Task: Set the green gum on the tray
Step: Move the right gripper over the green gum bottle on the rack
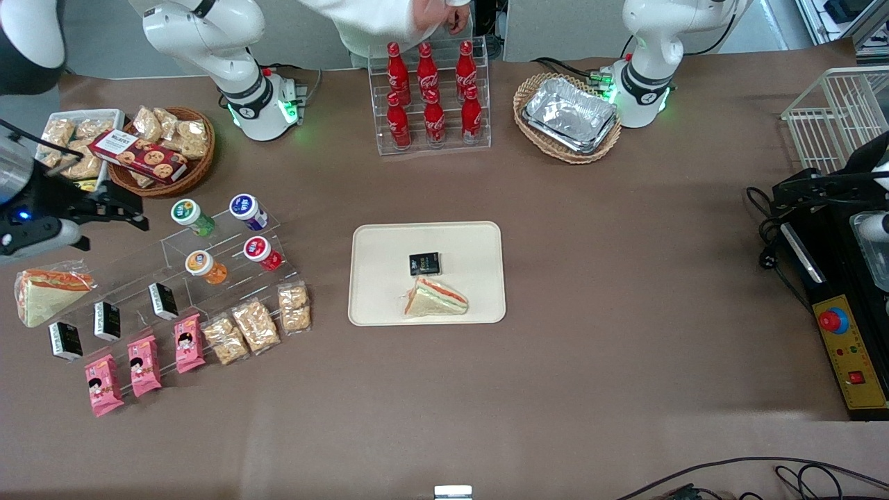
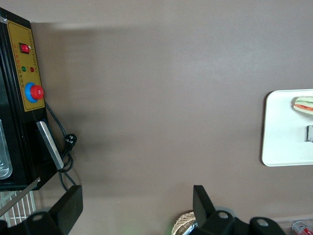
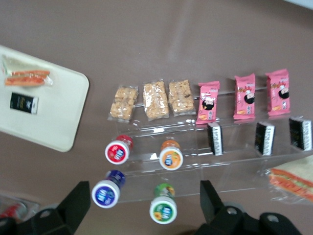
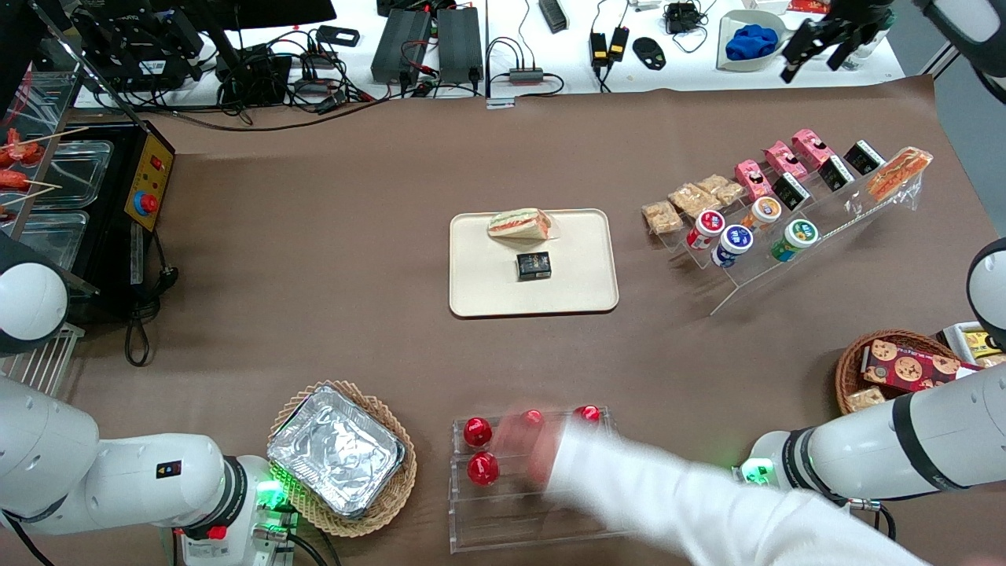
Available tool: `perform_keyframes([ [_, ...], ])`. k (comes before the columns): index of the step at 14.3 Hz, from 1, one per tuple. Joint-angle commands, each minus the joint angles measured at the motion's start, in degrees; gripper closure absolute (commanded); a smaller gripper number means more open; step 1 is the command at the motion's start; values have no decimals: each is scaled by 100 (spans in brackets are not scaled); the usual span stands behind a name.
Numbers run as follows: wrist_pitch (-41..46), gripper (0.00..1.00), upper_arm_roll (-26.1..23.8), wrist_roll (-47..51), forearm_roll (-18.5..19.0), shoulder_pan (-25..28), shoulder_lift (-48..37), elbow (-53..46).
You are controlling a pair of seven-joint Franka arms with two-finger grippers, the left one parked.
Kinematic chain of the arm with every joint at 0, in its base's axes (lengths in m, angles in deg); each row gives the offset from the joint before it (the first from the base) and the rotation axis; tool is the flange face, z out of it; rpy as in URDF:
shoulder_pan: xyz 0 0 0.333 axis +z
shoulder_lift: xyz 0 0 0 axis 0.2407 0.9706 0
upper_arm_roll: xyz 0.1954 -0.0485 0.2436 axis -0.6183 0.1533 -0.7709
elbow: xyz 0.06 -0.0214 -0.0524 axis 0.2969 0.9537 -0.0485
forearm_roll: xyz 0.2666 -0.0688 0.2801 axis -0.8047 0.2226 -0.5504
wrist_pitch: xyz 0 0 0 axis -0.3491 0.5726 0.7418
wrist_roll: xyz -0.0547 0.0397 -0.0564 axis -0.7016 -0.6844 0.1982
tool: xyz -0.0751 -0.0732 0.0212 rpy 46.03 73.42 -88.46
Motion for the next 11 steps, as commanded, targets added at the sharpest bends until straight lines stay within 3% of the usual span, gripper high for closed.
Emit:
perform_keyframes([
  [1, 232, 0, 236, -735, -54, -13, -447, 244],
  [6, 172, 0, 325, -727, 104, -22, -1395, 1499],
  [8, -318, 0, 316, -727, 394, -13, -1921, 2350],
  [11, -1110, 0, 316, -718, 447, -22, -2635, 3775],
])
